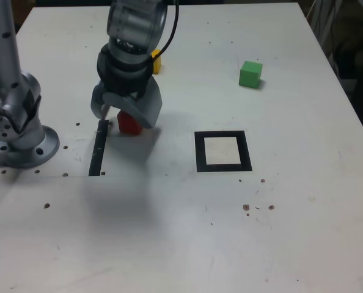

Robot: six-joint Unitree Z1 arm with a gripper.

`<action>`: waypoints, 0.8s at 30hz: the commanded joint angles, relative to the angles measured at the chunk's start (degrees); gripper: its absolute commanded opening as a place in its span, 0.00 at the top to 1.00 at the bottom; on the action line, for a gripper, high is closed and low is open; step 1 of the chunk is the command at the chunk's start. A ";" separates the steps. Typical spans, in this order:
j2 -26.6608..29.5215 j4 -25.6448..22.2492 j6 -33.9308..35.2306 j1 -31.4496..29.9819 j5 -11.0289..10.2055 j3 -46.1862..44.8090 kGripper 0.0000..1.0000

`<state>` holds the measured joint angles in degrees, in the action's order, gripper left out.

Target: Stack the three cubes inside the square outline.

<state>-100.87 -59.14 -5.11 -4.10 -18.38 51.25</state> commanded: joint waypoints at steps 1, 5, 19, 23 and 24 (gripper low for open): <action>-0.83 0.24 -0.32 0.06 0.47 0.25 0.27; -1.30 0.71 -1.40 0.11 1.59 0.43 0.37; -2.71 -0.09 -3.43 1.95 2.85 1.50 0.60; -2.60 -1.65 -3.65 2.07 3.01 2.44 0.63; -2.53 -2.14 -3.66 2.07 3.08 2.83 0.64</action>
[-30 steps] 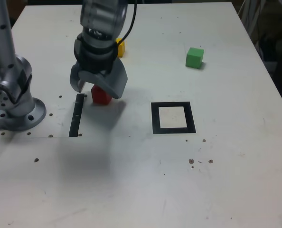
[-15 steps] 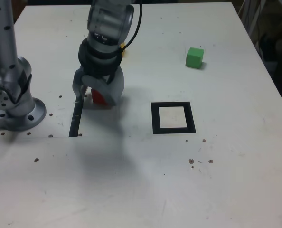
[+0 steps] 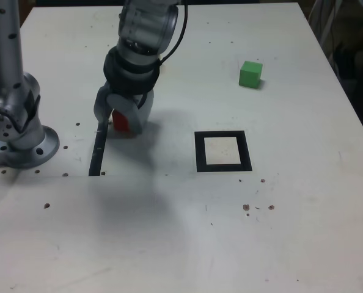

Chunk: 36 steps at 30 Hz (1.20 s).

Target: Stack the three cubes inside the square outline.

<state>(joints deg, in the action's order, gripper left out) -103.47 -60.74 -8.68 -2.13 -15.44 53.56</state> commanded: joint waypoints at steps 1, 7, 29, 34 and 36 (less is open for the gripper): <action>0.18 -1.11 -0.09 0.07 0.28 1.00 0.65; 0.90 -5.35 0.19 -1.19 1.48 5.22 0.70; -3.05 -15.92 8.80 -14.67 1.38 26.77 0.85; -12.32 -22.02 10.53 -18.59 1.86 39.81 0.85; -15.56 -23.74 10.74 -19.65 2.18 44.34 0.85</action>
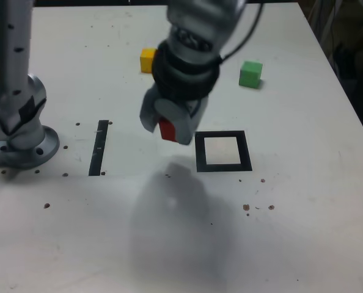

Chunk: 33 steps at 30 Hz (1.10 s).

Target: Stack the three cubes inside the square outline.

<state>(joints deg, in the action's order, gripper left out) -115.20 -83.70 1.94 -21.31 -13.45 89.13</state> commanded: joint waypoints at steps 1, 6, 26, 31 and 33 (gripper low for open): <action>-5.28 -1.46 0.17 -0.86 0.37 10.77 0.85; -10.11 -3.06 0.06 -1.76 0.97 16.96 0.85; -12.54 -1.81 -2.83 2.74 -0.68 14.62 0.84; -13.60 -1.24 -3.25 3.14 -0.63 14.62 0.84; -13.88 -0.90 -3.36 3.48 -0.64 14.37 0.83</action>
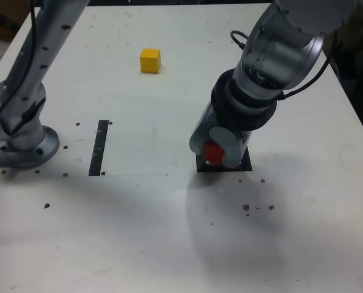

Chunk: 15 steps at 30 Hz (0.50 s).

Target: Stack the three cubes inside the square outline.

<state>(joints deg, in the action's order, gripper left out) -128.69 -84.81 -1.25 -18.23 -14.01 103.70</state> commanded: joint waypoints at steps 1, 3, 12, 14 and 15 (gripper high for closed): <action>-0.51 0.37 -0.20 0.59 -0.09 -0.32 0.82; -0.64 0.73 -0.29 0.90 -0.17 -0.52 0.81; -0.86 2.21 -0.74 1.54 -1.09 -1.15 0.77; -0.82 2.29 -0.83 1.60 -1.37 -1.19 0.75; -0.75 2.18 -0.84 1.63 -1.52 -1.18 0.73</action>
<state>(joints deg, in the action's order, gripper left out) -129.22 -82.49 -2.01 -16.73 -15.37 102.60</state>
